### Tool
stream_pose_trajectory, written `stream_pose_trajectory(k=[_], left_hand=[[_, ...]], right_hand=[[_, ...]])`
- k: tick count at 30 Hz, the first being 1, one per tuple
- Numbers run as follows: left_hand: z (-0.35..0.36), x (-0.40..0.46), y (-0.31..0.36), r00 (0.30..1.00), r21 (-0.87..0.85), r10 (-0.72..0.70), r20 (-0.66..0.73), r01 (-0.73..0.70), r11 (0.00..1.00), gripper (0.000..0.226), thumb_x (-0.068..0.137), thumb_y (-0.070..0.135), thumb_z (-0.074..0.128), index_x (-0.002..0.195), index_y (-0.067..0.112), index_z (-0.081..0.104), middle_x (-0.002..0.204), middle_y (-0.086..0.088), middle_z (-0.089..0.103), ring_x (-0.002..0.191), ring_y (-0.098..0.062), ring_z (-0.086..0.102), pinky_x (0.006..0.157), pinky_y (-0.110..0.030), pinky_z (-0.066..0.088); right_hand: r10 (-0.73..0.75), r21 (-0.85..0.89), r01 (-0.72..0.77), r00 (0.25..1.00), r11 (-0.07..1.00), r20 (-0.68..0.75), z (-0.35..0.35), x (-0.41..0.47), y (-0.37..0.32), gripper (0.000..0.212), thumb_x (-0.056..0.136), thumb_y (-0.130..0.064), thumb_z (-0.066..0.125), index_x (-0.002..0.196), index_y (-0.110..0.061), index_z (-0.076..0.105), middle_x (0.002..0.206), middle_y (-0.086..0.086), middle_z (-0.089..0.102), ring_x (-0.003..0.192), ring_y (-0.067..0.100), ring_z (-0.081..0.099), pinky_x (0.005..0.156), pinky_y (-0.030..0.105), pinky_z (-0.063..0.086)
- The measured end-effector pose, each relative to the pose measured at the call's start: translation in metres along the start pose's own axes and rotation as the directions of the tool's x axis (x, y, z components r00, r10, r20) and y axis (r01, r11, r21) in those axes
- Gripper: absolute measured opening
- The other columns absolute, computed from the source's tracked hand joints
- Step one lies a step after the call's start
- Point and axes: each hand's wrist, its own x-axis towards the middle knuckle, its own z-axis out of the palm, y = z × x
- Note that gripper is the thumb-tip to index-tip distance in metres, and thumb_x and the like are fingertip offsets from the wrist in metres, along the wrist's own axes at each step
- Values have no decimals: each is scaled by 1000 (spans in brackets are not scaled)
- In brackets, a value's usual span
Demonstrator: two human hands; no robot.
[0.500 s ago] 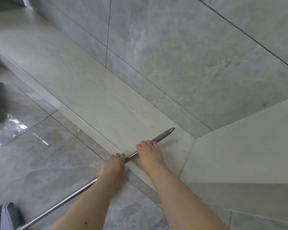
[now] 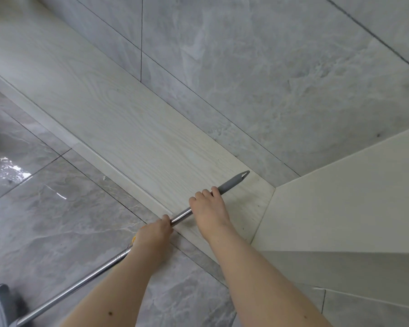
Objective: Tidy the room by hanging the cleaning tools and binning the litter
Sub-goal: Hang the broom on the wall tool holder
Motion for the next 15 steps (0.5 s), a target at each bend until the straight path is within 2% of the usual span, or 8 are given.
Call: stream_pose_trajectory(k=[3,7,9,11,13,15], left_hand=[[-29,-23,0,1000,-16,-23,2,23,1000,17,102,31,33,96,16,28,109,-5,64,98,-26,65,75,-34,47],[-79,-58,5,997,-52,-37,-61,34,998,19,102,32,32,95,16,28,102,-4,64,93,-26,66,66,-31,39],[-108,-74,10,994,-99,-53,-92,43,994,21,102,33,32,93,15,26,87,0,59,89,-26,66,63,-31,39],[-139,-92,16,989,-139,-67,-132,48,989,20,102,32,32,92,15,27,73,4,46,79,-25,63,62,-30,40],[-178,-115,26,981,-164,-66,-183,36,986,20,102,32,32,93,14,28,72,6,42,69,-21,53,61,-31,39],[-212,-137,35,975,-173,-71,-210,35,984,19,102,31,32,97,12,32,78,2,48,69,-20,50,62,-31,40]], right_hand=[[-34,-3,33,998,999,-58,-35,-14,1,32,88,-6,51,120,-11,53,120,9,57,119,27,47,118,45,18],[-84,-52,77,985,996,-150,-97,-36,5,28,91,-8,46,118,-11,53,117,9,57,117,28,47,118,45,16],[-94,-70,82,976,994,-199,-132,-46,9,27,90,-9,48,116,-11,53,115,9,58,115,28,47,117,45,17],[-121,-100,97,957,990,-264,-168,-58,11,25,90,-9,48,115,-11,54,114,9,58,114,28,47,117,46,17],[-134,-129,98,941,987,-311,-215,-75,19,26,90,-9,47,115,-10,54,114,10,58,115,29,47,117,46,17],[-159,-180,99,921,979,-355,-252,-90,25,26,90,-10,47,115,-10,54,114,9,58,116,29,47,117,45,17]])
